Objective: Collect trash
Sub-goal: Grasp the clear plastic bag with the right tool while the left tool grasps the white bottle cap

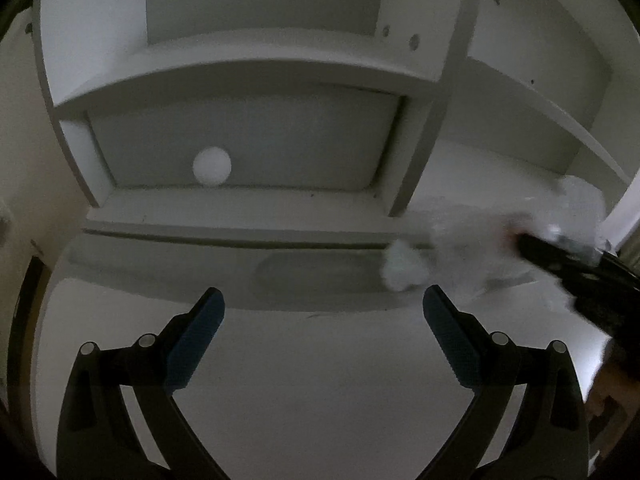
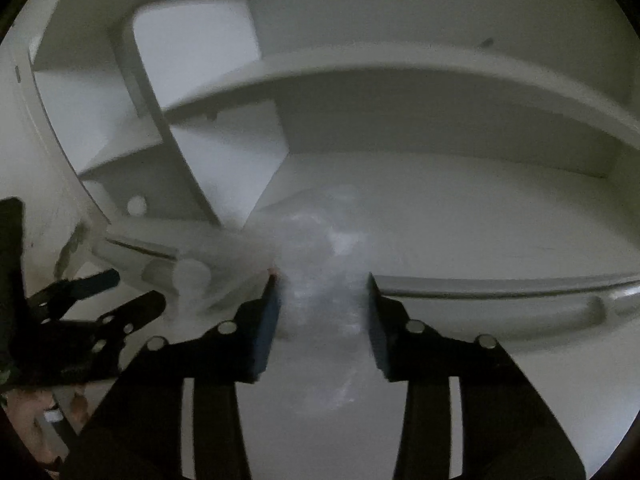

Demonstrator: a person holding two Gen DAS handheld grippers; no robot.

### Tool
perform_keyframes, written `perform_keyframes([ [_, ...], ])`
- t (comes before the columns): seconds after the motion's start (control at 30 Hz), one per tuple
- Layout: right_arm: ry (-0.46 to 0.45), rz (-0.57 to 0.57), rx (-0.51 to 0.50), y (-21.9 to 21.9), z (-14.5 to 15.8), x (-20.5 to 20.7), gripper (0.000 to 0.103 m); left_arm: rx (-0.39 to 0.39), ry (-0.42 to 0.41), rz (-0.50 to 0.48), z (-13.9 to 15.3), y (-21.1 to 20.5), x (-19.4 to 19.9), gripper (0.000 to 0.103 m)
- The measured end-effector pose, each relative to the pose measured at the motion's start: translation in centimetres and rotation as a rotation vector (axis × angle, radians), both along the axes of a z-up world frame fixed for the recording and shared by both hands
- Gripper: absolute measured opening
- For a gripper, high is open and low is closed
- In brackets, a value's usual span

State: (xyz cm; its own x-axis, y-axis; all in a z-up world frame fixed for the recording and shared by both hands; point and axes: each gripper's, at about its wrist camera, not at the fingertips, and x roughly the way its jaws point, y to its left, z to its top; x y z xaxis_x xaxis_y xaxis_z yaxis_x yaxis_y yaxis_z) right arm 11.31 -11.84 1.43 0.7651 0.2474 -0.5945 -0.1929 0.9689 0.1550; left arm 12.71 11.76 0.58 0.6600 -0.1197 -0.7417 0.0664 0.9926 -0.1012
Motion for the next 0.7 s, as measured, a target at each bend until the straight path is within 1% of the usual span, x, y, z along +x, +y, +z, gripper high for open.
perform_keyframes([
  [0.07, -0.043, -0.056, 0.031, -1.9, 0.5, -1.7, 0.039, -0.007, 0.029, 0.004, -0.3, 0.2, 0.4, 0.096],
  [0.13, -0.086, -0.124, 0.082, -4.3, 1.0, -3.6, 0.039, -0.006, 0.022, 0.007, -0.3, -0.3, 0.8, 0.096],
  [0.17, -0.093, -0.148, 0.108, -5.5, 1.1, -4.4, 0.039, -0.005, 0.02, 0.005, -0.4, -0.7, 1.0, 0.096],
  [0.2, -0.089, -0.155, 0.128, -6.3, 1.0, -5.0, 0.039, -0.008, 0.015, -0.001, -0.4, -1.1, 1.0, 0.096],
  [0.3, -0.063, -0.144, 0.204, -8.0, 0.8, -6.7, 0.039, -0.051, -0.013, -0.038, -0.2, -2.3, 0.3, 0.096],
  [0.33, -0.058, -0.107, 0.277, -8.6, 0.8, -7.7, 0.039, -0.06, -0.019, -0.061, -0.2, -3.1, 0.0, 0.096],
  [0.37, -0.059, -0.087, 0.314, -8.6, 1.1, -8.4, 0.039, -0.06, -0.022, -0.086, -0.1, -3.9, -0.3, 0.096],
  [0.4, -0.062, -0.084, 0.322, -8.7, 1.2, -9.0, 0.039, -0.051, -0.025, -0.104, 0.0, -4.5, -0.6, 0.096],
  [0.47, -0.089, -0.142, 0.224, -9.0, 1.7, -10.9, 0.039, -0.015, -0.038, -0.147, 0.2, -6.0, -1.4, 0.096],
  [0.5, -0.091, -0.168, 0.201, -9.5, 1.8, -11.6, 0.039, -0.003, -0.045, -0.164, 0.3, -6.3, -1.6, 0.096],
  [0.57, -0.082, -0.198, 0.203, -10.9, 1.7, -12.6, 0.039, 0.022, -0.056, -0.203, 0.4, -6.9, -2.3, 0.096],
  [0.63, -0.083, -0.233, 0.194, -12.5, 1.6, -13.7, 0.039, 0.053, -0.05, -0.246, 0.5, -7.7, -3.5, 0.096],
  [0.7, -0.084, -0.248, 0.211, -13.9, 1.5, -15.3, 0.039, 0.067, -0.053, -0.284, 0.7, -8.1, -4.6, 0.096],
])
